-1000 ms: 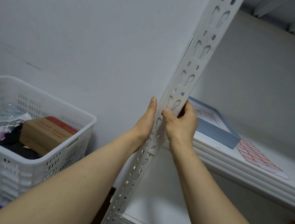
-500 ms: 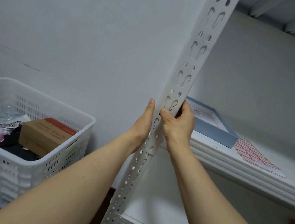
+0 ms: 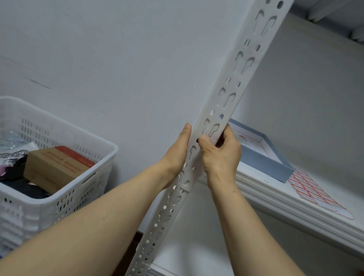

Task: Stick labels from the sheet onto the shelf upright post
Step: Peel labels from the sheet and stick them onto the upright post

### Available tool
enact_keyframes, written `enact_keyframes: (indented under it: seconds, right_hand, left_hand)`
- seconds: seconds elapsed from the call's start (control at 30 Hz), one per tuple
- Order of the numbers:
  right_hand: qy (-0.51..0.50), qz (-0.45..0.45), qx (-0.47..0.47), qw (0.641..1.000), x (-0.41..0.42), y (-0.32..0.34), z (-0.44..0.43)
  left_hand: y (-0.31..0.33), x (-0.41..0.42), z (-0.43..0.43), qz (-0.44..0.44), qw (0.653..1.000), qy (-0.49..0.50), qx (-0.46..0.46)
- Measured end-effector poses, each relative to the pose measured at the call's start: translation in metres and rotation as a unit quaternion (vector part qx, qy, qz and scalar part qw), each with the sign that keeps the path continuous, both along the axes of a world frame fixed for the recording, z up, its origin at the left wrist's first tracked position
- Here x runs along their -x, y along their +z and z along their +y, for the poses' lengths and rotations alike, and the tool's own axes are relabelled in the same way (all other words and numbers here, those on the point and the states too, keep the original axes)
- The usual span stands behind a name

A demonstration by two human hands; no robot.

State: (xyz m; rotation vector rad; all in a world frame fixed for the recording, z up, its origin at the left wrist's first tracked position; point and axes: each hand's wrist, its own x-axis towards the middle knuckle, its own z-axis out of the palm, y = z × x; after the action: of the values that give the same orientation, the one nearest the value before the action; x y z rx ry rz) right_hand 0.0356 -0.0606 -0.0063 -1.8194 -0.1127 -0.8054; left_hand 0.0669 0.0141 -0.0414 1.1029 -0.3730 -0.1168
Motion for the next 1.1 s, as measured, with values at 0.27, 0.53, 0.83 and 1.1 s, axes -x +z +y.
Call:
enact_keyframes:
  seconds: [0.27, 0.53, 0.83, 1.1]
  right_hand:
    - [-0.01, -0.002, 0.015, 1.0, -0.002, -0.001, 0.0]
    - [-0.01, -0.009, 0.024, 1.0, -0.003, -0.002, 0.001]
    - [-0.007, -0.002, 0.042, 0.999, -0.001, -0.004, 0.001]
    - [0.137, 0.023, 0.013, 0.99, 0.012, 0.005, -0.025]
  left_hand:
    - [0.0, 0.0, 0.0, 0.0, 1.0, -0.004, -0.001]
    - [0.001, 0.002, -0.001, 0.003, 1.0, -0.004, 0.01]
    - [0.0, 0.001, -0.002, -0.01, 1.0, -0.005, 0.003]
    - [-0.001, 0.0, -0.001, -0.014, 1.0, 0.0, -0.02]
